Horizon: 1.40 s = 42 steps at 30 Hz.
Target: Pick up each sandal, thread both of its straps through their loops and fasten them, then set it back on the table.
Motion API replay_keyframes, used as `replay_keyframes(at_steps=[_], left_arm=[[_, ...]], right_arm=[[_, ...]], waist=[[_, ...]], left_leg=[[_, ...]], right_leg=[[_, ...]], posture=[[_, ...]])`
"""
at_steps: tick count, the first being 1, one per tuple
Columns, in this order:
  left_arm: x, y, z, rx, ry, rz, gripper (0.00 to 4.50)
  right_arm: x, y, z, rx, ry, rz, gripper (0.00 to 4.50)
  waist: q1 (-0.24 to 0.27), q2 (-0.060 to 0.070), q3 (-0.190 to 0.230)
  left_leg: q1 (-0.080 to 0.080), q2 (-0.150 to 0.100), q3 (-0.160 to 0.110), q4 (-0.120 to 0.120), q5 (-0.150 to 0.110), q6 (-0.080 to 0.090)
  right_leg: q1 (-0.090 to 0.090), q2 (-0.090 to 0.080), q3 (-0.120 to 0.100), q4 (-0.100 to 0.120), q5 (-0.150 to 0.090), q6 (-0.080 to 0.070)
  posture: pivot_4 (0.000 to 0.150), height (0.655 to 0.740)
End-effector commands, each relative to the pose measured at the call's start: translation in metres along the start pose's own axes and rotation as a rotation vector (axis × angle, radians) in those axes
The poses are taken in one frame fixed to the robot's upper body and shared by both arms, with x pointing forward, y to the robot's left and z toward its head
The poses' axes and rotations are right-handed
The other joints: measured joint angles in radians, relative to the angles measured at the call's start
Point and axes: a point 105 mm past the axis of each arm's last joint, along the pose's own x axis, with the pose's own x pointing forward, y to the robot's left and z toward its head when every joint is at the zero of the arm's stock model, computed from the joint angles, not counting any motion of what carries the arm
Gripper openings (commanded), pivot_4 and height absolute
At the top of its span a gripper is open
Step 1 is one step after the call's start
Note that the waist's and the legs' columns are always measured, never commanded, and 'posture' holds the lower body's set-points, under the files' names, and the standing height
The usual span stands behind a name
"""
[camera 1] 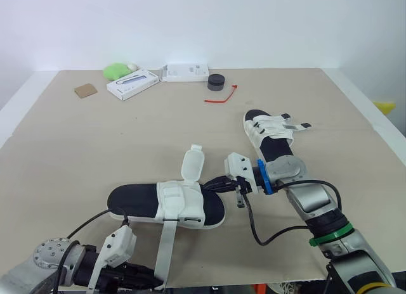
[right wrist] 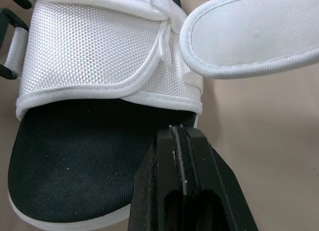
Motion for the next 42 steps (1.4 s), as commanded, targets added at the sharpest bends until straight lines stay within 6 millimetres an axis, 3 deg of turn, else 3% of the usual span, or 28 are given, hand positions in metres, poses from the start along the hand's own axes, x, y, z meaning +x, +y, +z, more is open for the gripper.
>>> replay_keyframes(at_steps=[1, 7, 10, 14, 17, 24, 35, 42], left_arm=[[-0.008, 0.012, 0.011, 0.295, 0.057, 0.054, 1.64], [-0.016, 0.023, 0.03, 0.661, 0.091, 0.079, 4.07], [-0.02, 0.028, 0.045, 0.884, 0.085, 0.1, 4.07], [-0.022, 0.025, 0.051, 1.377, 0.122, 0.05, 4.07], [-0.021, 0.025, 0.048, 1.517, 0.108, 0.043, 4.07], [-0.002, 0.017, 0.057, 1.633, -0.013, 0.045, 4.07], [0.018, 0.013, 0.049, 1.513, -0.035, -0.002, 4.07], [0.019, 0.017, 0.041, 1.445, -0.038, 0.016, 1.24]], right_arm=[[-0.001, 0.0, 0.008, -0.038, -0.013, 0.008, 0.0], [-0.002, -0.001, 0.009, -0.041, -0.011, 0.011, 0.0], [-0.002, -0.001, 0.008, -0.041, -0.009, 0.013, 0.0], [-0.002, -0.001, 0.008, -0.038, -0.01, 0.017, 0.0], [-0.002, -0.001, 0.008, -0.036, -0.011, 0.017, 0.0], [-0.002, -0.001, 0.008, -0.035, -0.008, 0.015, 0.0], [-0.004, -0.001, 0.007, -0.034, -0.001, 0.01, 0.0], [-0.005, 0.0, 0.006, -0.036, 0.003, 0.011, 0.0]], waist=[[0.0, 0.0, 0.0], [0.001, 0.0, 0.0], [0.001, 0.0, 0.0], [0.002, 0.0, 0.0], [0.001, 0.0, 0.0], [0.001, 0.0, 0.0], [0.001, 0.0, 0.0], [0.001, 0.0, 0.0]], left_leg=[[0.0, 0.0, 0.0, 0.0, 0.0, 0.0], [0.0, 0.0, 0.003, 0.0, 0.0, 0.0], [0.0, 0.0, 0.003, 0.0, 0.0, 0.0], [0.0, 0.0, 0.004, 0.0, 0.0, 0.0], [0.0, 0.0, 0.004, 0.0, 0.0, 0.0], [0.0, 0.0, 0.005, 0.0, 0.0, 0.0], [0.0, 0.001, 0.004, 0.0, 0.0, 0.001], [0.001, 0.001, 0.004, 0.0, 0.0, 0.001]], right_leg=[[0.0, 0.0, 0.0, 0.0, 0.0, 0.0], [0.0, -0.001, 0.0, 0.0, 0.001, 0.0], [0.0, -0.001, 0.0, 0.0, 0.001, 0.0], [0.0, -0.002, 0.0, -0.001, 0.003, -0.003], [0.0, -0.003, 0.001, -0.001, 0.006, -0.006], [0.0, -0.003, 0.002, -0.002, 0.007, -0.004], [0.0, -0.002, 0.002, -0.002, 0.005, 0.0], [0.0, -0.002, 0.002, -0.002, 0.005, 0.0]], posture=[[0.15, 0.74], [0.15, 0.74], [0.15, 0.74], [0.15, 0.74], [0.15, 0.74], [0.15, 0.74], [0.15, 0.74], [0.15, 0.74]])
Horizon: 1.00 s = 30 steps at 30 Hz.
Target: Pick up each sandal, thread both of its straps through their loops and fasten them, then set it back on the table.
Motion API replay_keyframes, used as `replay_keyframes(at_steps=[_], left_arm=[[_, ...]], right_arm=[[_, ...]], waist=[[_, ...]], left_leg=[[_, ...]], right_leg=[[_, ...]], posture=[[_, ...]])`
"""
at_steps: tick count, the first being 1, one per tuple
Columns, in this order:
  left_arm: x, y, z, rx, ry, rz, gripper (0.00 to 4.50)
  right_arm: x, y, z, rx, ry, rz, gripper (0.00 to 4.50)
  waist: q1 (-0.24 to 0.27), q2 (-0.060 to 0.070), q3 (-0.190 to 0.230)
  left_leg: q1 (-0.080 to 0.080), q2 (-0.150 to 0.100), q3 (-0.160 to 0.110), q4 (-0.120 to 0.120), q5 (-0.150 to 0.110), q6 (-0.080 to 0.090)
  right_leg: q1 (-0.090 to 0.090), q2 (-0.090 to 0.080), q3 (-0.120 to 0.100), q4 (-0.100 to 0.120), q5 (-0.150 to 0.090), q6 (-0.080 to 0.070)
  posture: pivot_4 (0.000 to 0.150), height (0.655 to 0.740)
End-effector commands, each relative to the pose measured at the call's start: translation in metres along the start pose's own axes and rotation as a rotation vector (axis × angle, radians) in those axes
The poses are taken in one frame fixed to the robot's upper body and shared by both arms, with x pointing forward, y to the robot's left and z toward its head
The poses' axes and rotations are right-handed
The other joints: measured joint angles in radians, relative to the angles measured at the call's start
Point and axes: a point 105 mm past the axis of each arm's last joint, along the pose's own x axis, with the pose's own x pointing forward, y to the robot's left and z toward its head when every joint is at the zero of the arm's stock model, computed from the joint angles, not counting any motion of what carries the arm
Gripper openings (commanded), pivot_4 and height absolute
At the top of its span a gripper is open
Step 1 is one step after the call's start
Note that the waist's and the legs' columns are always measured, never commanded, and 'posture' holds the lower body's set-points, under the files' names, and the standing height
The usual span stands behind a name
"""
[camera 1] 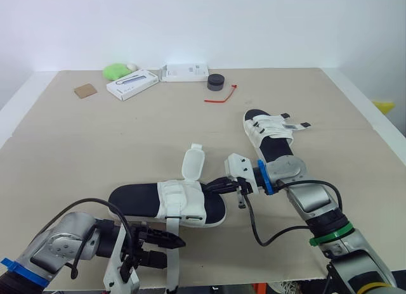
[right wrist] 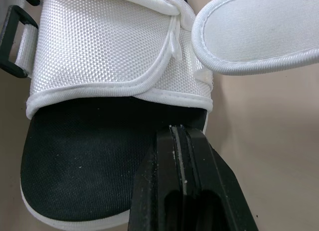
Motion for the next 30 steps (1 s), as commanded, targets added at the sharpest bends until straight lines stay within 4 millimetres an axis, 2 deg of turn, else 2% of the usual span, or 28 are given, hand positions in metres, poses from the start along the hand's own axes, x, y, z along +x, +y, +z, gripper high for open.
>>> replay_keyframes(at_steps=[1, 3, 7, 13, 16, 18, 21, 24, 30], left_arm=[[-0.002, 0.001, 0.0, -0.05, 0.002, 0.039, 0.69], [-0.004, 0.001, -0.002, -0.116, 0.005, 0.073, 0.06], [-0.012, 0.011, -0.001, -0.258, 0.01, 0.148, 0.06], [-0.026, 0.051, -0.002, -0.571, -0.023, 0.314, 0.06], [-0.036, 0.093, -0.007, -0.826, -0.107, 0.457, 0.06], [-0.037, 0.107, -0.009, -0.986, -0.159, 0.476, 0.06], [-0.038, 0.115, -0.014, -1.197, -0.208, 0.489, 0.06], [-0.042, 0.12, -0.024, -1.326, -0.226, 0.554, 0.06], [-0.043, 0.116, -0.039, -1.58, -0.304, 0.603, 0.06]], right_arm=[[-0.004, -0.001, 0.009, -0.04, -0.007, -0.006, 0.0], [-0.004, -0.001, 0.008, -0.04, -0.007, -0.005, 0.0], [-0.004, 0.0, 0.008, -0.038, -0.005, -0.002, 0.0], [-0.003, 0.0, 0.006, -0.038, 0.0, 0.002, 0.0], [-0.002, -0.001, 0.006, -0.042, -0.001, 0.006, 0.0], [-0.001, -0.002, 0.006, -0.043, -0.002, 0.006, 0.0], [0.0, -0.003, 0.007, -0.046, -0.003, 0.005, 0.0], [-0.001, -0.003, 0.007, -0.047, -0.003, 0.004, 0.0], [-0.001, -0.003, 0.007, -0.049, -0.002, 0.001, 0.0]], waist=[[0.0, 0.0, 0.0], [0.0, 0.0, 0.0], [-0.001, 0.0, 0.0], [-0.001, 0.0, 0.0], [0.0, 0.0, 0.0], [0.0, 0.0, 0.0], [-0.005, 0.0, 0.0], [-0.004, 0.0, 0.0], [-0.001, 0.0, 0.0]], left_leg=[[0.0, 0.0, 0.0, 0.0, 0.0, 0.0], [0.0, 0.0, 0.0, 0.0, 0.0, 0.0], [0.0, 0.0, 0.0, 0.0, 0.0, 0.0], [0.0, 0.001, -0.001, 0.0, 0.0, 0.0], [0.0, 0.001, -0.001, 0.0, 0.0, 0.0], [0.0, 0.0, -0.001, 0.001, 0.0, 0.0], [0.001, 0.0, -0.001, 0.001, 0.0, 0.0], [0.001, 0.001, -0.001, 0.001, 0.0, 0.001], [0.0, 0.0, -0.002, 0.001, 0.0, 0.0]], right_leg=[[0.0, 0.0, 0.0, 0.0, 0.0, 0.0], [0.0, 0.0, 0.0, 0.0, 0.0, 0.0], [0.0, 0.0, 0.0, 0.0, 0.0, 0.0], [0.0, 0.0, -0.001, 0.001, 0.0, 0.0], [0.0, 0.001, -0.001, 0.001, 0.0, 0.0], [0.0, 0.001, -0.001, 0.001, -0.001, 0.0], [0.0, 0.002, 0.0, 0.001, 0.0, 0.001], [0.0, 0.003, 0.001, 0.001, -0.001, 0.0], [0.0, 0.003, 0.001, 0.002, 0.0, 0.0]], posture=[[0.15, 0.74], [0.15, 0.74], [0.15, 0.74], [0.15, 0.74], [0.15, 0.74], [0.15, 0.74], [0.15, 0.74], [0.15, 0.74], [0.15, 0.74]])
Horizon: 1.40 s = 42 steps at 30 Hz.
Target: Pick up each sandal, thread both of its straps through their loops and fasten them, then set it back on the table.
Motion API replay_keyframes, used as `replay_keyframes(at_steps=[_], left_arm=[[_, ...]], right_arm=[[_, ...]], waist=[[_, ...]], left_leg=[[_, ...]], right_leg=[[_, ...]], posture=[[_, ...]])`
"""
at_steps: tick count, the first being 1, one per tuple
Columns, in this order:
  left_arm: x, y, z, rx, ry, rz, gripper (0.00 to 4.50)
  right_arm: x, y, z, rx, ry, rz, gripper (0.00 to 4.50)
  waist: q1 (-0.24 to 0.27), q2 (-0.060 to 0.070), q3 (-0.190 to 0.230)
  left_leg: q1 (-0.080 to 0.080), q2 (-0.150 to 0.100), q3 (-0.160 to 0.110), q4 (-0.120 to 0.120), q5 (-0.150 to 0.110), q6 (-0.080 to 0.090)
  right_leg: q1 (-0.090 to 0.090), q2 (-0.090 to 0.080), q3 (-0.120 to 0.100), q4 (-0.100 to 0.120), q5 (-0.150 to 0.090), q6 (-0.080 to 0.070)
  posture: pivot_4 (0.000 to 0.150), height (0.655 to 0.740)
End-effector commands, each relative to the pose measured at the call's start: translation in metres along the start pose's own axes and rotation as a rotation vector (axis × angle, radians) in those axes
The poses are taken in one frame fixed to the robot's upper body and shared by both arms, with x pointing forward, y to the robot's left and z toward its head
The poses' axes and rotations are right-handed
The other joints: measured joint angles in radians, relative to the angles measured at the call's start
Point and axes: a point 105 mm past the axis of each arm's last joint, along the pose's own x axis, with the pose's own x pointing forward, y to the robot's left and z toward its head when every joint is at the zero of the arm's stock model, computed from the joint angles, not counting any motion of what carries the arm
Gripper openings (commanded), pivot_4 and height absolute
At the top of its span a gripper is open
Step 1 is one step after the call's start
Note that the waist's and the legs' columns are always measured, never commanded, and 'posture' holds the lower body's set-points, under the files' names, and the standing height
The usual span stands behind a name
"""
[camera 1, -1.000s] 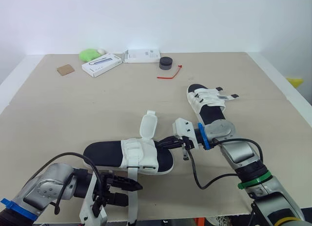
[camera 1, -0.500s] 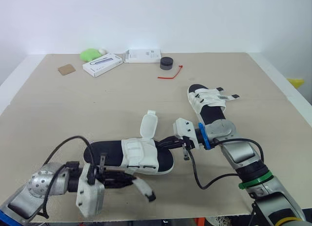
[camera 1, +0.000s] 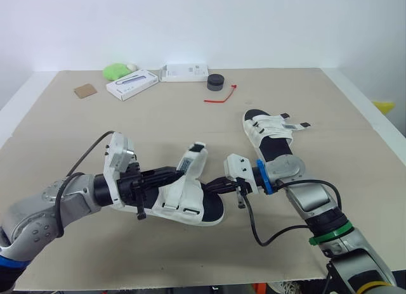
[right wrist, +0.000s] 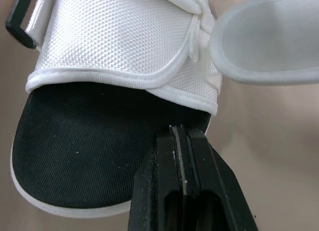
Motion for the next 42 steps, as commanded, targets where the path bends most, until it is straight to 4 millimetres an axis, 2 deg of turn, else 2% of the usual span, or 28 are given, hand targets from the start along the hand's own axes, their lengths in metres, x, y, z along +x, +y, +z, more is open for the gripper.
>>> replay_keyframes(at_steps=[1, 9, 15, 29, 31, 33, 34, 36, 42], left_arm=[[-0.002, 0.008, 0.007, -0.09, -0.038, 0.025, 0.06], [-0.008, 0.035, -0.009, -0.281, -0.064, 0.106, 0.06], [-0.011, 0.036, -0.017, -0.294, -0.036, 0.117, 0.06], [-0.012, 0.051, -0.042, -0.336, 0.07, 0.175, 0.06], [-0.011, 0.054, -0.041, -0.306, 0.067, 0.185, 0.63], [-0.011, 0.055, -0.036, -0.288, 0.045, 0.181, 1.01], [-0.011, 0.054, -0.034, -0.283, 0.038, 0.172, 1.55], [-0.012, 0.052, -0.033, -0.264, 0.047, 0.156, 2.26], [-0.024, 0.064, -0.01, -0.043, 0.08, 0.173, 2.26]], right_arm=[[-0.002, -0.003, 0.007, -0.031, -0.01, -0.006, 0.0], [-0.004, -0.004, 0.008, -0.033, -0.01, -0.016, 0.0], [-0.004, -0.003, 0.008, -0.032, -0.009, -0.017, 0.0], [-0.004, -0.004, 0.009, -0.031, -0.012, -0.021, 0.0], [-0.005, -0.005, 0.009, -0.032, -0.01, -0.024, 0.0], [-0.005, -0.005, 0.009, -0.032, -0.01, -0.027, 0.0], [-0.005, -0.005, 0.009, -0.031, -0.01, -0.027, 0.0], [-0.005, -0.005, 0.009, -0.031, -0.01, -0.027, 0.0], [-0.005, -0.005, 0.009, -0.034, -0.009, -0.023, 0.0]], waist=[[0.0, 0.0, 0.0], [0.0, 0.0, 0.0], [0.0, 0.0, 0.0], [0.0, -0.001, 0.0], [0.0, -0.001, 0.0], [0.0, -0.001, 0.0], [0.0, -0.001, 0.0], [0.0, -0.001, 0.0], [0.0, -0.001, 0.0]], left_leg=[[0.0, 0.0, 0.0, 0.0, 0.0, 0.0], [0.0, 0.0, 0.0, 0.0, 0.0, 0.0], [0.0, -0.001, 0.0, 0.0, 0.0, -0.001], [0.0, -0.002, 0.0, 0.0, 0.0, -0.001], [0.0, -0.002, 0.001, 0.0, 0.0, -0.001], [0.0, -0.002, 0.0, 0.0, 0.001, -0.001], [0.0, -0.002, 0.0, 0.0, 0.001, -0.001], [0.0, -0.002, 0.0, 0.0, 0.001, -0.001], [0.0, -0.002, 0.0, 0.0, 0.001, -0.001]], right_leg=[[0.0, 0.0, 0.0, 0.0, 0.0, 0.0], [0.0, 0.001, 0.001, 0.0, 0.0, 0.0], [0.0, 0.0, 0.003, 0.0, 0.0, 0.0], [0.0, 0.0, 0.004, 0.0, 0.001, 0.001], [0.0, 0.001, 0.004, 0.0, 0.001, 0.001], [0.0, 0.001, 0.004, 0.0, 0.001, 0.001], [0.0, 0.001, 0.004, 0.0, 0.001, 0.001], [0.0, 0.001, 0.005, 0.0, 0.001, 0.0], [0.0, 0.001, 0.004, 0.0, 0.001, 0.001]], posture=[[0.15, 0.74], [0.15, 0.74], [0.15, 0.74], [0.15, 0.74], [0.15, 0.74], [0.15, 0.74], [0.15, 0.74], [0.15, 0.74], [0.15, 0.74]])
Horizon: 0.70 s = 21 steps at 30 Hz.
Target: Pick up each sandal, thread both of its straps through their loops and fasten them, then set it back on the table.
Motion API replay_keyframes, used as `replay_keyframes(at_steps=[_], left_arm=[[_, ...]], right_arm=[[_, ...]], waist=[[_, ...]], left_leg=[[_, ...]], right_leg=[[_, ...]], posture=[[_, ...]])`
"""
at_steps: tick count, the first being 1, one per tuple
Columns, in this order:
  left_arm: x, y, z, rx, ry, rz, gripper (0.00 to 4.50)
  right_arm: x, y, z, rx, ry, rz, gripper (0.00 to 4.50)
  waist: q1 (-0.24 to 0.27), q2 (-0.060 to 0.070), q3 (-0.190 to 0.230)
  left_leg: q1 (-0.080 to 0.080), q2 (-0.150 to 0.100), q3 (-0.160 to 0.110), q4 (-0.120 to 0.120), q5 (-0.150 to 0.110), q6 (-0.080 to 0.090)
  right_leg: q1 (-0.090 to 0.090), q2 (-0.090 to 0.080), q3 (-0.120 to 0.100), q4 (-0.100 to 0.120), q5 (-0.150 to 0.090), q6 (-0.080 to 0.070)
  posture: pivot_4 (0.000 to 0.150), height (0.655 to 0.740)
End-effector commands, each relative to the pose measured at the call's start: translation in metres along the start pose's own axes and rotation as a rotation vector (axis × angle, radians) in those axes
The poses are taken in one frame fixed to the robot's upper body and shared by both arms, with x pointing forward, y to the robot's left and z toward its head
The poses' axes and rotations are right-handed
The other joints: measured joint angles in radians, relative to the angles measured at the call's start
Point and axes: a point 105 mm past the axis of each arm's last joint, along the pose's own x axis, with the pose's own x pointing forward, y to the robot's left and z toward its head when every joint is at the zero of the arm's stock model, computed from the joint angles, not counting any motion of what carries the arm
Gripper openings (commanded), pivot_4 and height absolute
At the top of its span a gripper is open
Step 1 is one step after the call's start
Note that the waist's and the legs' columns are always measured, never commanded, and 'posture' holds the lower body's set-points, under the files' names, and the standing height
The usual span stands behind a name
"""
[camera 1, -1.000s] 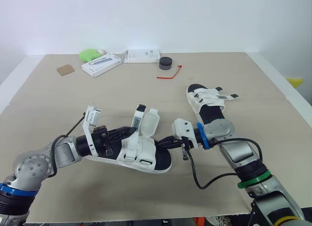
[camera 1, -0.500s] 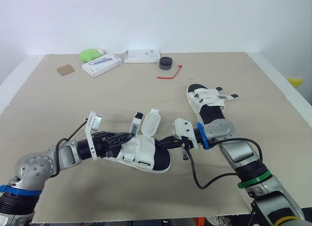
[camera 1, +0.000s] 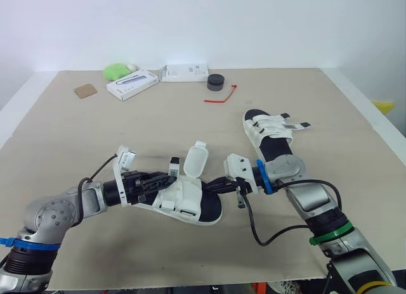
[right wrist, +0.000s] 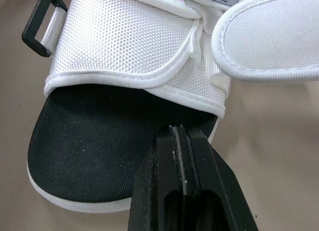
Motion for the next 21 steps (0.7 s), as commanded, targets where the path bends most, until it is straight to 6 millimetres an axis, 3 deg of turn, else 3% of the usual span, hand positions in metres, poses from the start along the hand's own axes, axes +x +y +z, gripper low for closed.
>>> replay_keyframes(at_steps=[1, 5, 8, 13, 14, 16, 18, 20, 21], left_arm=[[-0.011, 0.002, 0.033, 0.235, -0.027, 0.009, 2.26], [-0.008, -0.002, 0.045, 0.4, -0.022, -0.018, 2.26], [0.001, -0.009, 0.041, 0.572, 0.028, -0.076, 2.26], [0.016, -0.007, 0.038, 0.622, 0.048, -0.122, 2.26], [0.019, -0.003, 0.037, 0.628, 0.062, -0.119, 1.85], [0.023, 0.003, 0.035, 0.63, 0.082, -0.119, 1.65], [0.026, 0.009, 0.034, 0.611, 0.096, -0.119, 0.73], [0.027, 0.016, 0.033, 0.591, 0.12, -0.114, 0.08], [0.028, 0.02, 0.035, 0.585, 0.123, -0.108, 0.08]], right_arm=[[-0.004, -0.005, 0.01, -0.04, -0.016, -0.016, 0.0], [-0.003, -0.005, 0.011, -0.042, -0.019, -0.014, 0.0], [-0.003, -0.004, 0.011, -0.042, -0.019, -0.014, 0.0], [-0.003, -0.003, 0.01, -0.041, -0.02, -0.014, 0.0], [-0.002, -0.003, 0.01, -0.041, -0.021, -0.013, 0.0], [-0.002, -0.004, 0.012, -0.044, -0.03, -0.019, 0.0], [-0.001, -0.006, 0.015, -0.047, -0.046, -0.029, 0.0], [0.0, -0.008, 0.02, -0.043, -0.069, -0.04, 0.0], [0.0, -0.009, 0.024, -0.039, -0.089, -0.046, 0.0]], waist=[[0.0, 0.0, 0.0], [0.0, 0.0, 0.0], [0.0, 0.0, 0.0], [0.001, 0.0, 0.0], [0.0, 0.0, 0.0], [0.0, 0.0, 0.0], [-0.001, 0.0, 0.0], [-0.001, 0.0, 0.0], [-0.001, 0.0, 0.0]], left_leg=[[0.0, 0.0, 0.0, 0.0, 0.0, 0.0], [0.0, 0.0, 0.0, 0.0, 0.0, 0.0], [-0.001, 0.0, 0.001, 0.0, 0.0, 0.0], [-0.001, 0.0, 0.001, 0.0, 0.0, 0.0], [-0.001, 0.0, 0.001, 0.0, 0.0, 0.0], [-0.001, 0.0, 0.001, 0.0, 0.0, 0.0], [-0.001, 0.0, 0.001, 0.0, 0.0, 0.0], [-0.001, 0.0, 0.001, 0.0, 0.0, 0.0], [-0.001, 0.0, 0.001, 0.0, 0.0, 0.0]], right_leg=[[0.0, 0.0, 0.0, 0.0, 0.0, 0.0], [0.0, 0.001, 0.0, 0.0, 0.0, 0.0], [0.0, 0.001, 0.0, -0.001, 0.0, 0.0], [0.0, 0.0, 0.001, -0.001, 0.0, 0.0], [0.0, 0.0, 0.001, -0.001, 0.0, 0.0], [0.0, 0.001, 0.001, -0.001, 0.0, 0.0], [0.0, 0.001, 0.001, -0.001, 0.0, 0.0], [0.0, 0.002, 0.001, -0.001, 0.0, 0.0], [0.0, 0.002, 0.001, -0.001, 0.0, 0.0]], posture=[[0.15, 0.74], [0.15, 0.74], [0.15, 0.74], [0.15, 0.74], [0.15, 0.74], [0.15, 0.74], [0.15, 0.74], [0.15, 0.74], [0.15, 0.74]])
